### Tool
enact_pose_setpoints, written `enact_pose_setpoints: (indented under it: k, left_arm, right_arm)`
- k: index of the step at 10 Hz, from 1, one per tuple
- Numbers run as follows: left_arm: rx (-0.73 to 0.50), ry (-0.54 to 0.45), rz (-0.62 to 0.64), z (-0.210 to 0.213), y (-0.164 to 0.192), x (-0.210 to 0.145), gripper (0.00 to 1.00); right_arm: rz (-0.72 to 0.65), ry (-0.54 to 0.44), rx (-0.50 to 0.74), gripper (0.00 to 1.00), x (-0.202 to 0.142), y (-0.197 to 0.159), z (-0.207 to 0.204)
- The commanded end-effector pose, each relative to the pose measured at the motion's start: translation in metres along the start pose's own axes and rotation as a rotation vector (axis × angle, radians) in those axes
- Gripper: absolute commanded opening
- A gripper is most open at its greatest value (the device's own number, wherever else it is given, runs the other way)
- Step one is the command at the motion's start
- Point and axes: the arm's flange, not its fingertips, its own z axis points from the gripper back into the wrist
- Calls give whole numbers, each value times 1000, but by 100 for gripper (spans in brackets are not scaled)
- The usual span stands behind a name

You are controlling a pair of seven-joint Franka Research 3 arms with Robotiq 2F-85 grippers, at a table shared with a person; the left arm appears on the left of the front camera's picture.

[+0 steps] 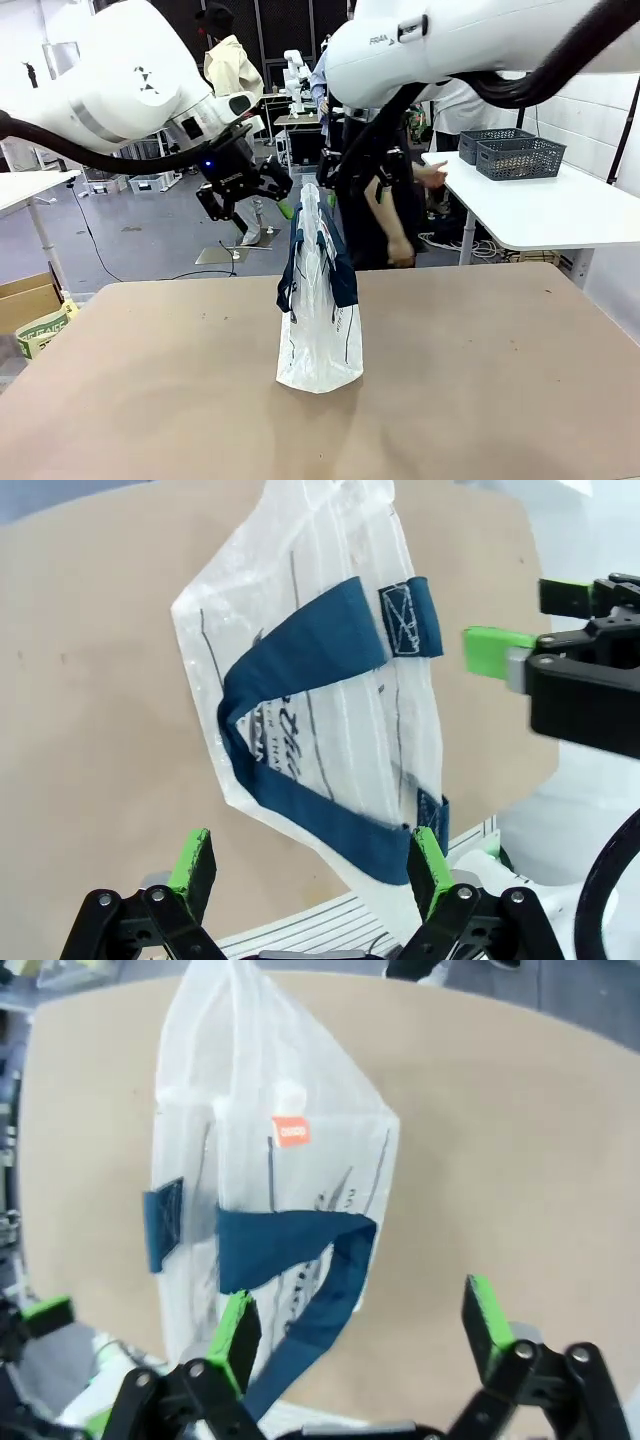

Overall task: Transfer purchased items from the store into the shopping bag.
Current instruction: Open the Reusable shopping bag in the center of the table.

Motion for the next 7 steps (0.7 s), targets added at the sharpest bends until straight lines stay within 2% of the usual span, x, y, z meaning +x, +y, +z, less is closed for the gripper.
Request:
enact_pose_setpoints:
  k: [1,2,3,5,7]
  left_arm:
    - [44,1,-2,-1,1,13,100]
    - [0,0,0,0,0,0,100]
    - [3,5,-4,-5,-1,6,100]
    - [-16,37,25,-11,-9,16,100]
    - [-29,58,41,-15,-13,20,100]
  right_arm:
    - [67,-76,-47,100,10,0,0]
    - [0,0,0,100,0,0,0]
    - [19,-13,-7,100,7,5,-2]
    - [-31,30,78,100,17,8,-8]
    - [-55,38,111,100,17,6,-9]
